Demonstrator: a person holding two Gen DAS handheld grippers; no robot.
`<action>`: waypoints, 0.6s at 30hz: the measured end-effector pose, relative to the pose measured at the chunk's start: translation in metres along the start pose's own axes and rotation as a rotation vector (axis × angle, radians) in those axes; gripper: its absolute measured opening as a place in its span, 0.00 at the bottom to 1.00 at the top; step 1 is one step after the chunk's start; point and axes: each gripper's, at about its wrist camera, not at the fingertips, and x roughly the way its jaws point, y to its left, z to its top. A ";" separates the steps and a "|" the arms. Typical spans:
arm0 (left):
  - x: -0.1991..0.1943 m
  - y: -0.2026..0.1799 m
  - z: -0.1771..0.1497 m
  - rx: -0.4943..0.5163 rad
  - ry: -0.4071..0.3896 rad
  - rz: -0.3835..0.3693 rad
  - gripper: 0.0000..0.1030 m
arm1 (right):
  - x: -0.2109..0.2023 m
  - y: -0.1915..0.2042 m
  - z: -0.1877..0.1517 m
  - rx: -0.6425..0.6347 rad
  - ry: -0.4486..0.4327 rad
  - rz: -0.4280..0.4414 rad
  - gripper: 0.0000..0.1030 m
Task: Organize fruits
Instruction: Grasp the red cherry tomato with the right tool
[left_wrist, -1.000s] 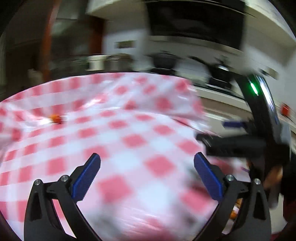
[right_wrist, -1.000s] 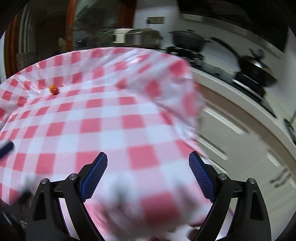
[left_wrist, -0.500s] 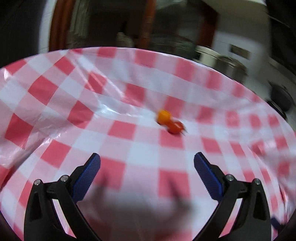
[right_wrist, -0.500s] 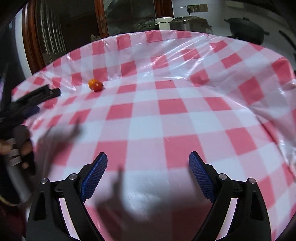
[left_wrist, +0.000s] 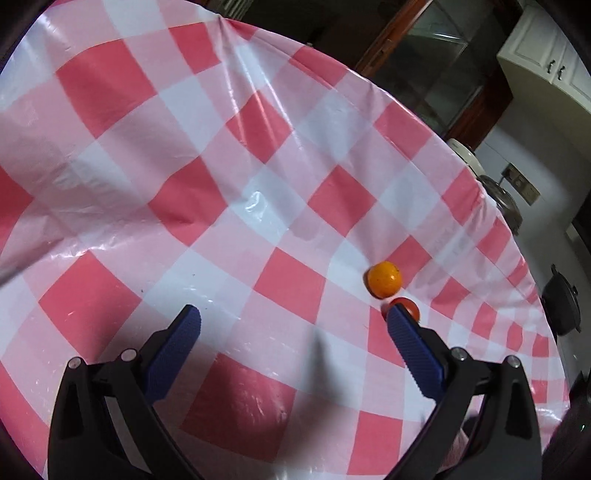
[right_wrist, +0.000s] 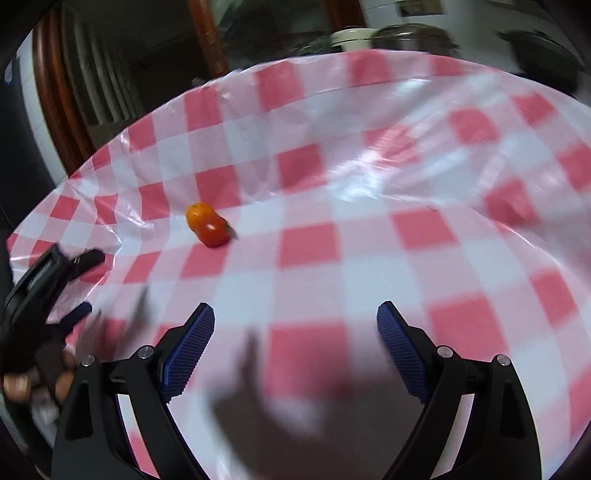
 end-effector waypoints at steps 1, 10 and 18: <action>0.001 0.000 0.000 -0.001 -0.002 0.000 0.98 | 0.010 0.008 0.007 -0.017 -0.003 -0.008 0.84; 0.004 0.013 0.002 -0.076 0.007 0.003 0.98 | 0.090 0.076 0.050 -0.178 0.095 0.006 0.69; 0.005 0.012 0.002 -0.064 0.016 0.011 0.98 | 0.123 0.082 0.065 -0.178 0.162 -0.014 0.57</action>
